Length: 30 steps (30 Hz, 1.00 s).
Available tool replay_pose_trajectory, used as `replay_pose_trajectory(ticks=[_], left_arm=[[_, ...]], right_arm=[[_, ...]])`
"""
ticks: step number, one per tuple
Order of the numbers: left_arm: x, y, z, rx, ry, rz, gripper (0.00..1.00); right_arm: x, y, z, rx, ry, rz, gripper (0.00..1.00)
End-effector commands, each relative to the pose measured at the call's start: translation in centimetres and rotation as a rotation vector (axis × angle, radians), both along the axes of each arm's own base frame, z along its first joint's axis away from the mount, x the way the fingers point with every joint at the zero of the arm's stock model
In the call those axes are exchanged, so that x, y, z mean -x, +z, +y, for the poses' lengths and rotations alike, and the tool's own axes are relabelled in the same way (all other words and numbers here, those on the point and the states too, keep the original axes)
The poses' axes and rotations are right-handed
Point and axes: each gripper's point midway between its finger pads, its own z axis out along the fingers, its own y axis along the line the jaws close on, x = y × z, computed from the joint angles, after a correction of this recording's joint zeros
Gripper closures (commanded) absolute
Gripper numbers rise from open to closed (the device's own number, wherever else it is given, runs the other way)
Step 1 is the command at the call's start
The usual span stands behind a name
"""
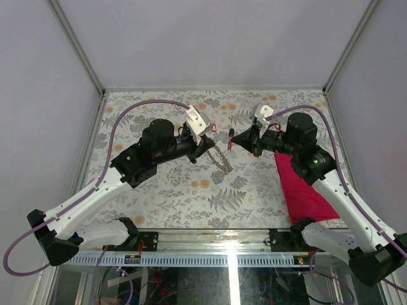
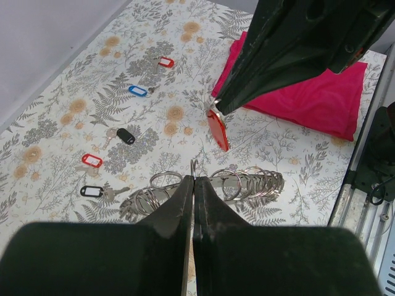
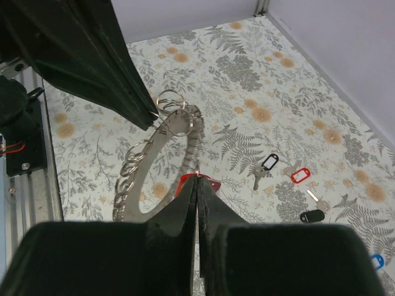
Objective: Put the keys on the keyring
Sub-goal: Pick up the key from the center of the board, then insert the key onto the keyring.
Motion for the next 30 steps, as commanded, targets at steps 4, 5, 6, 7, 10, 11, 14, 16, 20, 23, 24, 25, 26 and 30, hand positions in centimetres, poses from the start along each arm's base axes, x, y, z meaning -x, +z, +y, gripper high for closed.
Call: replay_pose_trajectory(ticks=[4, 5, 6, 7, 10, 11, 14, 16, 20, 23, 24, 25, 26, 30], left_arm=[[-0.4, 3.2, -0.5, 0.063, 0.009, -0.064, 1.0], [-0.4, 3.3, -0.5, 0.063, 0.01, -0.065, 1.0], [-0.4, 3.2, -0.5, 0.062, 0.012, -0.064, 1.0], [-0.4, 3.2, -0.5, 0.061, 0.011, -0.064, 1.0], [-0.5, 3.2, -0.7, 0.06, 0.015, -0.057, 1.0], [-0.6, 3.2, -0.7, 0.059, 0.016, -0.053, 1.0], [-0.5, 3.3, -0.9, 0.063, 0.012, -0.049, 1.0], [-0.5, 3.4, -1.0, 0.066, 0.015, -0.05, 1.0], [-0.5, 3.4, -0.9, 0.068, 0.023, -0.052, 1.0], [-0.5, 3.4, -1.0, 0.067, 0.021, -0.053, 1.0], [-0.5, 3.4, -1.0, 0.066, 0.018, -0.054, 1.0], [-0.5, 3.5, -1.0, 0.067, 0.016, -0.056, 1.0], [-0.4, 3.5, -1.1, 0.066, 0.014, -0.056, 1.0], [-0.4, 3.4, -1.2, 0.063, 0.011, -0.058, 1.0]], right_arm=[[1.9, 2.1, 1.3, -0.039, 0.114, -0.047, 1.0], [1.9, 2.2, 1.4, -0.043, 0.122, -0.045, 1.0], [2.1, 2.3, 1.5, -0.047, 0.132, -0.043, 1.0], [2.1, 2.4, 1.7, -0.052, 0.137, -0.042, 1.0], [2.1, 2.9, 2.0, -0.075, 0.149, -0.04, 1.0], [2.0, 2.9, 2.2, -0.08, 0.153, -0.036, 1.0], [1.9, 3.0, 2.7, -0.084, 0.176, -0.024, 1.0], [1.8, 2.9, 2.8, -0.08, 0.18, -0.016, 1.0], [1.9, 2.8, 3.0, -0.08, 0.197, -0.008, 1.0], [2.2, 2.8, 3.3, -0.083, 0.224, 0.002, 1.0], [2.2, 2.8, 3.4, -0.084, 0.23, 0.006, 1.0], [2.3, 2.9, 3.4, -0.088, 0.234, 0.005, 1.0], [2.4, 2.9, 3.5, -0.092, 0.238, 0.006, 1.0], [2.4, 3.1, 3.5, -0.101, 0.241, -0.001, 1.0]])
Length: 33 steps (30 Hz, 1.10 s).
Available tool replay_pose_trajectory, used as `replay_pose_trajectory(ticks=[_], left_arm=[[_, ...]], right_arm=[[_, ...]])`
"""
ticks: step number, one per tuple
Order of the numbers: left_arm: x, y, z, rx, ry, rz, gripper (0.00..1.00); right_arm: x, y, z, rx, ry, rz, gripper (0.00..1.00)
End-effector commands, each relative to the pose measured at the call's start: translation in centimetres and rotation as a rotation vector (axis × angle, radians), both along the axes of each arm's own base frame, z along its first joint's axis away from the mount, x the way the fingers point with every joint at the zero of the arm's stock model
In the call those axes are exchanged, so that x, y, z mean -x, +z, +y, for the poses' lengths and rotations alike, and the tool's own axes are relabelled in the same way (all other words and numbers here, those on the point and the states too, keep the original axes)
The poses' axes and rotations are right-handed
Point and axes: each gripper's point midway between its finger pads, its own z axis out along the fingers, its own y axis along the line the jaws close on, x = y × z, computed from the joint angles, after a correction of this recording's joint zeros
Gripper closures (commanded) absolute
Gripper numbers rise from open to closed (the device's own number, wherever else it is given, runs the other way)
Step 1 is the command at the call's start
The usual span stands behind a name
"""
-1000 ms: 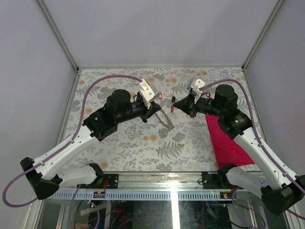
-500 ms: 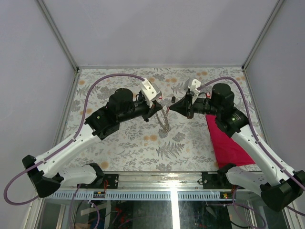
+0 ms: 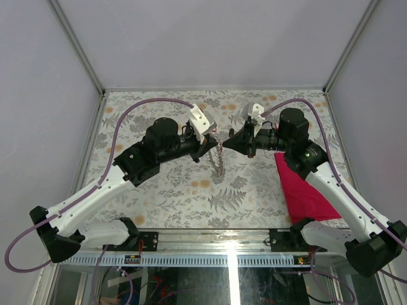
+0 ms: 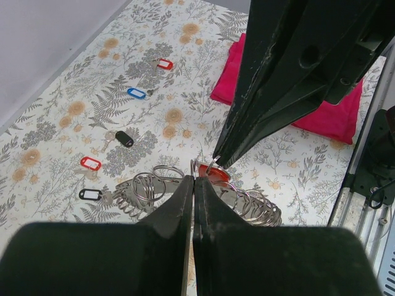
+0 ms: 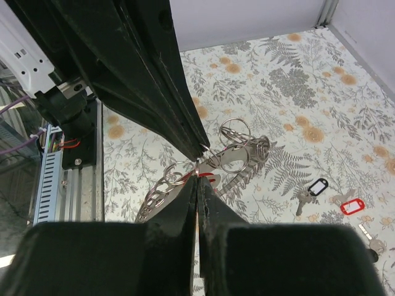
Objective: Put the keys on the keyring
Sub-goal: Insert the key onto the keyring.
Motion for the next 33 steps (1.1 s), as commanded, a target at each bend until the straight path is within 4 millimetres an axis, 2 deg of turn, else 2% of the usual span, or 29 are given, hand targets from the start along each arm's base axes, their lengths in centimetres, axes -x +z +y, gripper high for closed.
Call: replay_pose_trajectory(ticks=[1, 8, 33], left_arm=[[-0.1, 3.1, -0.5, 0.066, -0.002, -0.06, 1.0], [0.5, 2.6, -0.7, 0.047, -0.044, -0.072, 1.0], [1.0, 3.0, -0.2, 0.05, -0.047, -0.1, 1.0]], right_arm=[[0.4, 3.2, 0.7, -0.067, 0.039, -0.076, 1.0], [-0.2, 3.2, 0.5, -0.079, -0.009, -0.077, 1.0], [-1.8, 0.8, 0.0, -0.029, -0.104, -0.021, 1.0]])
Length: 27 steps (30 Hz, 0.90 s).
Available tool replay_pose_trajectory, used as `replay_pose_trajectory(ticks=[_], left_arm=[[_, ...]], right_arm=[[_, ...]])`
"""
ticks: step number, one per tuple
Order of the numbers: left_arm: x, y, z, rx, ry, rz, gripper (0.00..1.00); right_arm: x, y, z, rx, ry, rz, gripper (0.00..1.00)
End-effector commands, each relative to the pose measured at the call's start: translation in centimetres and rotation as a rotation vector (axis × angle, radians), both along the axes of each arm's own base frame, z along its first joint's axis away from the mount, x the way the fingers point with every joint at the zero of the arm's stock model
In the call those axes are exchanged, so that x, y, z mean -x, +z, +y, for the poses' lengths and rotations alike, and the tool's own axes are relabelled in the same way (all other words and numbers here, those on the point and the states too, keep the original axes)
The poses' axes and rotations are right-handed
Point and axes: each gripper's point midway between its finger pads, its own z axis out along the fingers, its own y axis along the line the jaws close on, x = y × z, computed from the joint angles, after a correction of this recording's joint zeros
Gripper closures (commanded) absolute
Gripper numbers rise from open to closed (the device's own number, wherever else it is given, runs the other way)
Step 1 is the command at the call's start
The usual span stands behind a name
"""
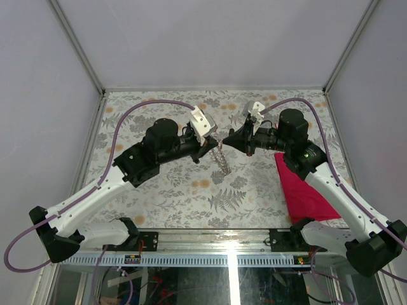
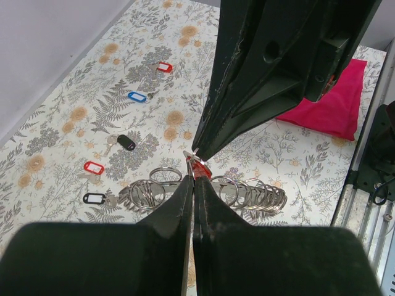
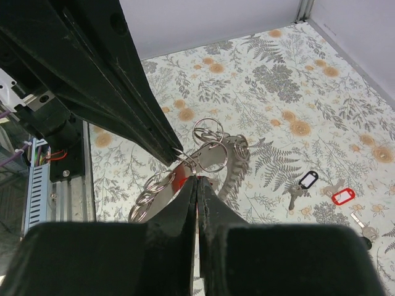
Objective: Put the keys on the keyring
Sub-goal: Insert the key onto the keyring.
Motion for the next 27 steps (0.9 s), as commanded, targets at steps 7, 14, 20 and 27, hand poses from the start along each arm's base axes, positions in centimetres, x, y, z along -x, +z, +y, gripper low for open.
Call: replay_pose_trajectory(ticks=[7, 14, 20, 27], left_arm=[[0.8, 2.9, 0.0, 0.065, -0.027, -0.077, 1.0], [1.3, 2.8, -0.1, 0.061, -0.057, -0.085, 1.0], [1.6, 2.9, 0.1, 0.069, -0.068, -0.103, 1.0], [1.7, 3.2, 0.2, 0.08, -0.066, -0.114, 1.0]], right_arm=[[-0.7, 0.6, 0.2, -0.015, -0.025, -0.022, 1.0], [-0.4, 0.7, 0.5, -0.027, -0.003, 0.007, 1.0], [-0.1, 0.7, 0.9, -0.022, 0.025, 0.044, 0.99], [0.5, 0.4, 1.2, -0.015, 0.071, 0.082, 0.94]])
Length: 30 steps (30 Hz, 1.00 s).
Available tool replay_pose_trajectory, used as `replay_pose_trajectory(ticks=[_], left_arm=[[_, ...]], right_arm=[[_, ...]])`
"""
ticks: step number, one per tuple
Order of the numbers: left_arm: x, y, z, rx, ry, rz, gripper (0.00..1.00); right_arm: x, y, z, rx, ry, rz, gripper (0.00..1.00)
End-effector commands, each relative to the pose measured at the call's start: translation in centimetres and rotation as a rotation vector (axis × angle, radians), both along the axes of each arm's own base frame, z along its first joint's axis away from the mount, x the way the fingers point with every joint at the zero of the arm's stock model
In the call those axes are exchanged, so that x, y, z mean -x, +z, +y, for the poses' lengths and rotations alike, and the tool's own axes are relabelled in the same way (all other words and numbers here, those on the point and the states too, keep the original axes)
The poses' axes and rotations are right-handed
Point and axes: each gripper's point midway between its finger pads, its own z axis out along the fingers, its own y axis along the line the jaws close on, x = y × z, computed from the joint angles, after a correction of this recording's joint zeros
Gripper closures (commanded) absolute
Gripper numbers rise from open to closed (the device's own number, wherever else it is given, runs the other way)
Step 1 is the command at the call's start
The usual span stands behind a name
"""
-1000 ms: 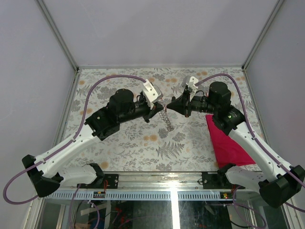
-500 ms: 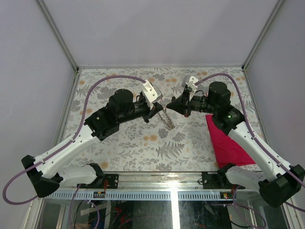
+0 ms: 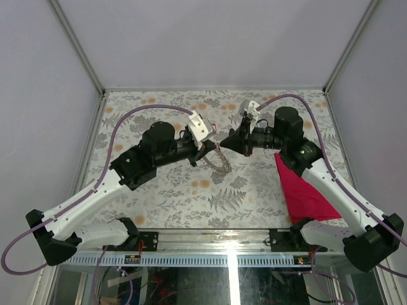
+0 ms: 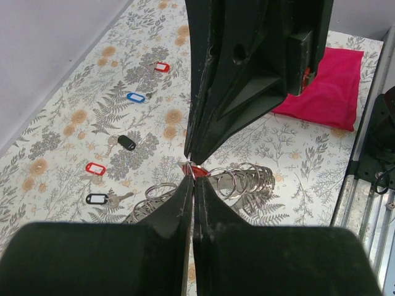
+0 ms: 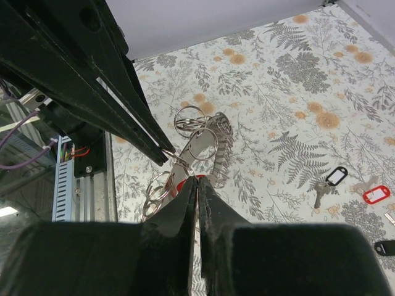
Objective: Put the keys on the keyring
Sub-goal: Insert the key onto the keyring.
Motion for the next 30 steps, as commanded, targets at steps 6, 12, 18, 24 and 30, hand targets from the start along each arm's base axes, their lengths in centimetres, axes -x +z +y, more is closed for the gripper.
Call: replay_pose_trajectory(ticks=[6, 12, 18, 24, 30], left_arm=[[0.8, 3.5, -0.4, 0.093, -0.045, -0.084, 1.0], [0.8, 3.7, -0.2, 0.108, -0.031, -0.089, 1.0], [1.3, 4.5, -0.2, 0.162, -0.036, -0.089, 1.0], [2.8, 5.9, -0.5, 0.244, -0.104, -0.09, 1.0], [4.3, 6.7, -0.6, 0.288, -0.205, -0.068, 1.0]], right_arm=[[0.8, 1.8, 0.5, -0.027, 0.056, -0.012, 0.84], [1.9, 3.1, 0.0, -0.038, 0.078, -0.081, 0.71], [2.3, 4.7, -1.2, -0.033, 0.039, -0.203, 0.63], [2.3, 6.9, -2.6, -0.118, -0.063, -0.343, 0.59], [3.3, 9.0, -3.2, -0.213, -0.078, -0.454, 0.56]])
